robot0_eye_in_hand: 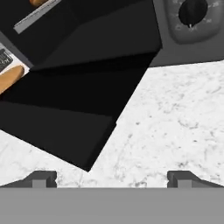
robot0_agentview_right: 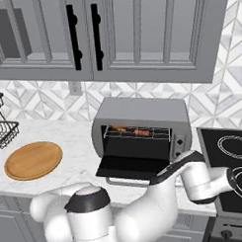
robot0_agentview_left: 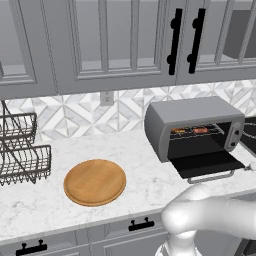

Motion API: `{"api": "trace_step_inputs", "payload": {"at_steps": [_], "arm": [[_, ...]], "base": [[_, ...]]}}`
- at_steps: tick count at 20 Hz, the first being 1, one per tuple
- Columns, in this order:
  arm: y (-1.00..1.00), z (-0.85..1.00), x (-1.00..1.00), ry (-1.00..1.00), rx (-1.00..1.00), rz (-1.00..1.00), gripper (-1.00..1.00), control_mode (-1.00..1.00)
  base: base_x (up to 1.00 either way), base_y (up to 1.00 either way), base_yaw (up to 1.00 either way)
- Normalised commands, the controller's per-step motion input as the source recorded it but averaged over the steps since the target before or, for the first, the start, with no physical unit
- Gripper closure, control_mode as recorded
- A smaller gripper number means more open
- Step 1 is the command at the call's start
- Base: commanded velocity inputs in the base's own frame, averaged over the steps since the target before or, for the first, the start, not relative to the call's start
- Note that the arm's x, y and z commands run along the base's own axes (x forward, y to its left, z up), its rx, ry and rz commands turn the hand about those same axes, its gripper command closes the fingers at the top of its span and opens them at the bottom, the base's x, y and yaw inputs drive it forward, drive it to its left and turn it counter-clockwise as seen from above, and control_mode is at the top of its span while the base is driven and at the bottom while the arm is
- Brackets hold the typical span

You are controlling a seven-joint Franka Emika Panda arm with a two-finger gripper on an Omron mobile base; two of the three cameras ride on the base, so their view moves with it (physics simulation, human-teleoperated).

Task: Pick up the kebab skewer and baguette bread, and place them inside the toaster oven. Close the toaster oven door and start by setting the timer.

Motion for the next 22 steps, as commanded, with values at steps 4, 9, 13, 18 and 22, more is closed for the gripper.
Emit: {"api": "trace_step_inputs", "payload": {"at_steps": [4,9,13,18,22], "arm": [[0.04,-0.56,-0.94,-0.02,-0.04,0.0,-1.0,-1.0],[0.53,-0.44,-0.18,-0.1,-0.04,-0.06,-1.0,-1.0],[0.53,0.01,0.0,-0.23,0.0,-0.18,-1.0,-1.0],[0.63,0.0,-0.07,-0.13,0.0,-0.22,-1.0,-1.0],[0.5,0.0,0.0,-0.17,0.0,-0.18,-1.0,-1.0]], "base": [[0.0,0.0,0.0],[0.0,0.0,0.0],[0.0,0.0,0.0],[0.0,0.0,0.0],[0.0,0.0,0.0]]}}
